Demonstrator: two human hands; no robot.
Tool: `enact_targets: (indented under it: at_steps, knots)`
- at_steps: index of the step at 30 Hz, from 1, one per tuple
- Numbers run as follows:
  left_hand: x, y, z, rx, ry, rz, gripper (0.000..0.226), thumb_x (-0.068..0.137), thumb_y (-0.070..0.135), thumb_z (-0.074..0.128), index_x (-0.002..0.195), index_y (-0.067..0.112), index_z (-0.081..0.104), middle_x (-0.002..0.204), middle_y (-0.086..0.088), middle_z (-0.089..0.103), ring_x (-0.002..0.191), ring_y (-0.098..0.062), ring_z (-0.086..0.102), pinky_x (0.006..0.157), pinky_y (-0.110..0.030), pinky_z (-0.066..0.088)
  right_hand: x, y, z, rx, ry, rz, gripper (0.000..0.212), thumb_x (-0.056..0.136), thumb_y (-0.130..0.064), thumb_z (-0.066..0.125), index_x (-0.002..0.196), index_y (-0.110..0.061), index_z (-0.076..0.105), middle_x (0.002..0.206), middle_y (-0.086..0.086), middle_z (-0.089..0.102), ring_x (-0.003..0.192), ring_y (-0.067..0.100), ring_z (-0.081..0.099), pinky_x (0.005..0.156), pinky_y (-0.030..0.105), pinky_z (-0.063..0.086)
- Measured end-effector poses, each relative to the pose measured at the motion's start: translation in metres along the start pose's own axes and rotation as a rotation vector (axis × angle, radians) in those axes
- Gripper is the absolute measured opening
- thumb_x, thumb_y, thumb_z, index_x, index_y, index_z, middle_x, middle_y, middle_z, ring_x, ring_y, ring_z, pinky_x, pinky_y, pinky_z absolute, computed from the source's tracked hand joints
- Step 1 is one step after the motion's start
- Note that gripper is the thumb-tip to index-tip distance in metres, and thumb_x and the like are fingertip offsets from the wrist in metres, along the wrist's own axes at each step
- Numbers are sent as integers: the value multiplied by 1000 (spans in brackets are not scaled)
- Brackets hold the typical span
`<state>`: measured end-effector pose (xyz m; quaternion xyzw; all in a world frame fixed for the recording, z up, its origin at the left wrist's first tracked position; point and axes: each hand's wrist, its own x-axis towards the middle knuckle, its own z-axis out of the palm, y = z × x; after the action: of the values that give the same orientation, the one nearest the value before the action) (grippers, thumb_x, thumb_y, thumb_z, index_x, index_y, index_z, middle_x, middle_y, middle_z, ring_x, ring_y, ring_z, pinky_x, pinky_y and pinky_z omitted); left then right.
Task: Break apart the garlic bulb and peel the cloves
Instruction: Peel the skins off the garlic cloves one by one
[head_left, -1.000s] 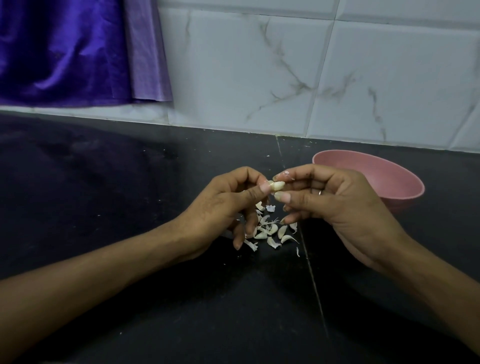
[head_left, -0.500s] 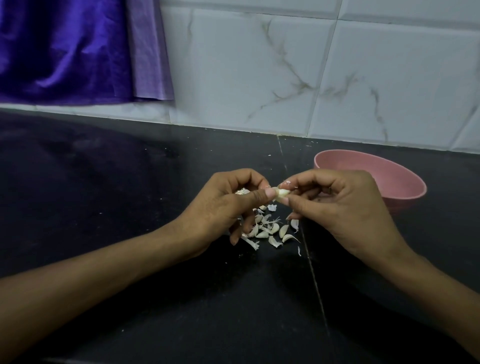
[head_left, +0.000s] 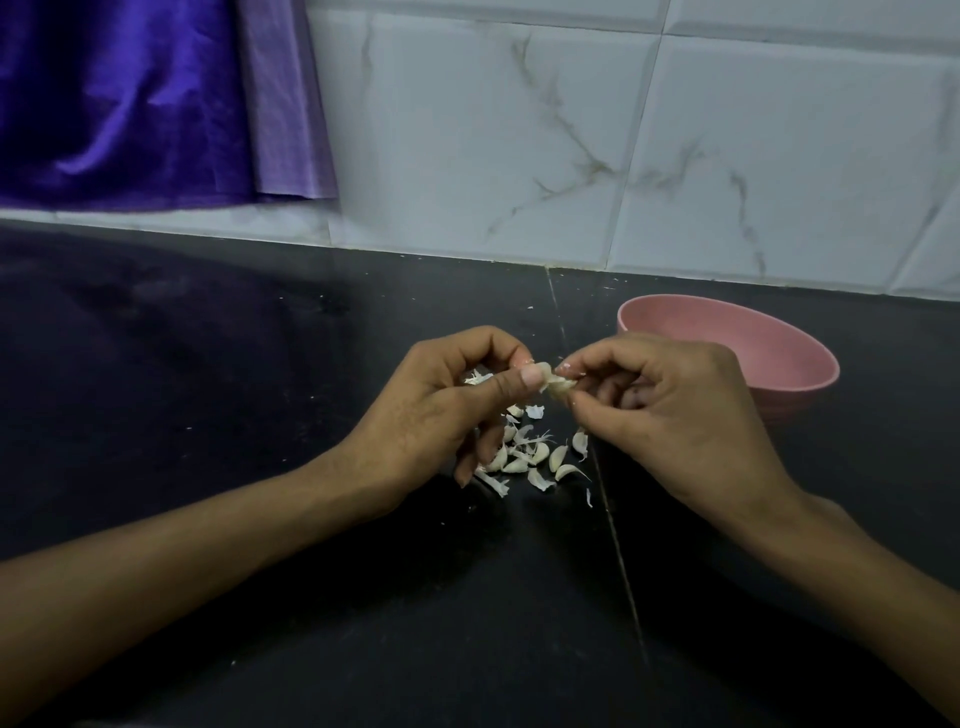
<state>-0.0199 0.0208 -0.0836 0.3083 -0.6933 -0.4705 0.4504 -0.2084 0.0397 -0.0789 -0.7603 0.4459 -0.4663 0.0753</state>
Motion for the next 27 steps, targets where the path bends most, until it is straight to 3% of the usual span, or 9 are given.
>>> enact_targets:
  at_steps: [5, 6, 8, 9, 12, 14, 18, 24, 27]
  knots:
    - [3, -1, -4, -6, 90, 8, 24, 80, 29, 68, 87, 6, 65, 58, -23, 50, 38, -19, 42, 35, -21, 36, 1, 2, -2, 61, 7, 50, 12, 78, -9, 81, 86, -18, 77, 69, -8, 68, 59, 14, 61, 55, 16, 51]
    - [3, -1, -5, -3, 101, 6, 23, 81, 27, 68, 89, 5, 67, 57, -22, 53, 37, -16, 43, 34, -20, 36, 1, 1, -2, 91, 8, 73, 12, 78, -11, 81, 87, -18, 77, 70, -8, 69, 60, 13, 62, 56, 20, 54]
    - [3, -2, -6, 18, 116, 1, 18, 87, 20, 66, 93, 4, 70, 49, 1, 58, 34, -11, 42, 33, -19, 35, 2, 1, -3, 191, -1, 143, 12, 78, -11, 80, 87, -18, 76, 74, -3, 71, 62, 13, 65, 57, 25, 58]
    - [3, -3, -7, 30, 128, -1, 16, 90, 18, 64, 94, 4, 71, 49, 4, 59, 33, -10, 42, 33, -19, 35, 4, 1, -4, 253, -13, 182, 13, 78, -10, 79, 87, -19, 76, 76, 1, 72, 64, 14, 67, 56, 26, 59]
    - [3, -5, -8, 57, 166, -11, 12, 88, 17, 68, 93, 8, 73, 55, -4, 61, 35, -13, 43, 34, -20, 37, 8, 1, -6, 421, -49, 271, 14, 78, -5, 76, 88, -15, 74, 82, 11, 72, 66, 15, 68, 58, 29, 59]
    - [3, -5, -8, 70, 190, -30, 8, 86, 12, 70, 93, 10, 72, 73, -10, 66, 38, -13, 44, 33, -21, 38, 8, 1, -6, 504, -60, 316, 14, 78, -2, 74, 91, -9, 74, 82, 13, 72, 66, 17, 67, 57, 29, 59]
    - [3, -6, -7, 111, 221, -22, 15, 89, 9, 68, 101, 17, 72, 92, -1, 70, 40, -14, 49, 33, -22, 40, 7, 1, -6, 579, -73, 358, 16, 77, -2, 74, 93, -5, 73, 80, 7, 72, 66, 16, 66, 56, 27, 59]
    - [-1, 3, -1, 46, 83, -45, 20, 92, 21, 63, 109, 14, 70, 64, 7, 69, 38, -9, 51, 34, -20, 40, 6, -3, -7, 621, -116, 389, 23, 72, -8, 73, 95, -3, 73, 84, 10, 74, 66, 16, 66, 55, 25, 57]
    - [0, 3, -1, 23, 19, -66, 19, 90, 21, 63, 104, 11, 72, 62, 7, 68, 39, -9, 51, 34, -19, 39, 5, -5, -6, 606, -134, 366, 26, 70, -11, 73, 96, -6, 74, 80, 8, 73, 66, 16, 66, 55, 25, 57]
